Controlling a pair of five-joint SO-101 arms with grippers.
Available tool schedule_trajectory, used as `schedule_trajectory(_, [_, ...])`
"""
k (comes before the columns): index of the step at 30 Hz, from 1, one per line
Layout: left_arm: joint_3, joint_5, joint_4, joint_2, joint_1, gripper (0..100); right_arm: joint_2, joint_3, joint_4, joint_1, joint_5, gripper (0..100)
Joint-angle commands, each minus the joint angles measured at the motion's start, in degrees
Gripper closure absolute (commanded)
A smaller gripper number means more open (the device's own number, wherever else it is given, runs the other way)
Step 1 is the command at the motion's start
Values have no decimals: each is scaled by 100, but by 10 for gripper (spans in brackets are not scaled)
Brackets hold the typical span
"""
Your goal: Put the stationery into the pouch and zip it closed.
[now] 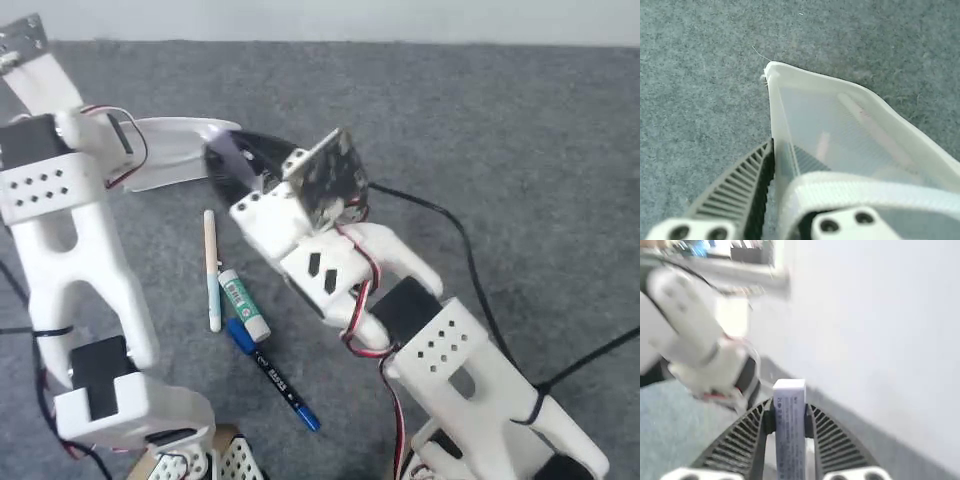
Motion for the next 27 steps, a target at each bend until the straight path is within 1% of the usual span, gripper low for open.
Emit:
schedule_trajectory(1, [-48,88,-273,-26,35,991,-251,-97,-989,-286,589,993])
schedule_trajectory(5, [-48,88,-281,-26,35,991,-242,-70,-1745,-382,818,993])
schedule_trajectory(11, [-57,88,-281,-26,44,991,189,-62,-1895,-347,809,993])
schedule_trajectory(14, [-57,88,-281,-26,44,991,708,-62,-2255,-347,818,993])
schedule_trajectory(21, [-66,88,-281,-26,44,991,1807,-62,-3899,-92,818,993])
schedule_trajectory(27, [-66,88,-281,-26,44,991,2633,-105,-5358,-75,818,993])
